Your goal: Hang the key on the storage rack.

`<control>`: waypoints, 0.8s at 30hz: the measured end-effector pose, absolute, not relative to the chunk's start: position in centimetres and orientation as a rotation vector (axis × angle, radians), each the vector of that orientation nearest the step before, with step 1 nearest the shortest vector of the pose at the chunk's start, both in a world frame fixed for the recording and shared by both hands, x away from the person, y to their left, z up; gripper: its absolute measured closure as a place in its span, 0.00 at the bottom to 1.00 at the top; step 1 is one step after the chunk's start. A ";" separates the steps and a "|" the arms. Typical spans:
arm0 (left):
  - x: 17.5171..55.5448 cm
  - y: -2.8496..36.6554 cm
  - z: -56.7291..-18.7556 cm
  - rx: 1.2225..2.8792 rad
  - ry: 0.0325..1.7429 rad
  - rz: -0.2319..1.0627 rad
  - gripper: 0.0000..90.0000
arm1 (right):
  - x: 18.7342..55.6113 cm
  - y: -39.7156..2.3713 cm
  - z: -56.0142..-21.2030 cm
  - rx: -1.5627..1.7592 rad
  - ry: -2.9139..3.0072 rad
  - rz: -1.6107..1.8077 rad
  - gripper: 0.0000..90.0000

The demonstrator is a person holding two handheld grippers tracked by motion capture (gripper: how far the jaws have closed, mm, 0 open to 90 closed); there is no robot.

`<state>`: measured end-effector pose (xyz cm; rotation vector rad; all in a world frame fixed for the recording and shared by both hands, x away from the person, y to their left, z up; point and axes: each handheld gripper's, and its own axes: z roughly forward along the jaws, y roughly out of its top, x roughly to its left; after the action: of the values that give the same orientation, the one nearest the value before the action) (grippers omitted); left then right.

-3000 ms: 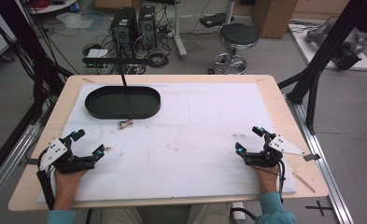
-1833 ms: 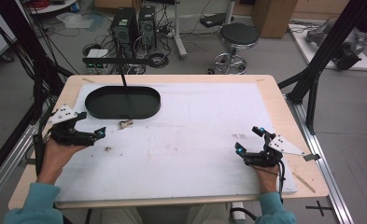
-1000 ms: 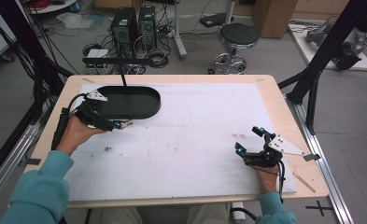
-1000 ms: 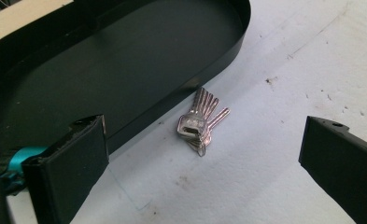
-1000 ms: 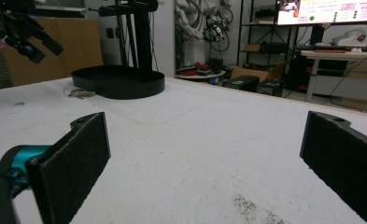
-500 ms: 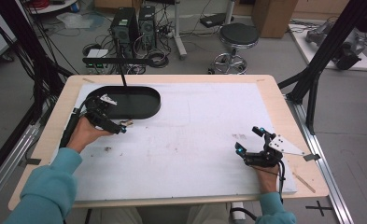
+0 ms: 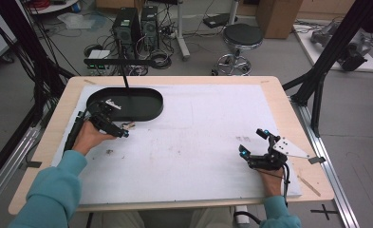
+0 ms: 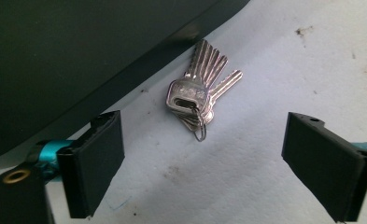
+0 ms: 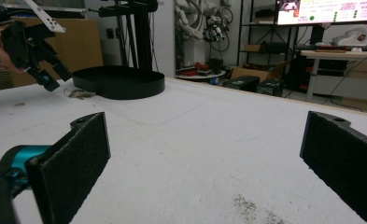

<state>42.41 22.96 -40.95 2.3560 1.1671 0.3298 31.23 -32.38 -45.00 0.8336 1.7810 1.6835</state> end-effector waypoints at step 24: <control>42.7 23.0 -41.3 2.386 1.188 0.290 0.72 | 31.2 -32.3 -45.0 0.839 1.782 1.682 0.01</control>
<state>42.69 22.97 -41.31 2.3859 1.1883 0.2897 31.20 -32.34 -45.00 0.8393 1.7824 1.6825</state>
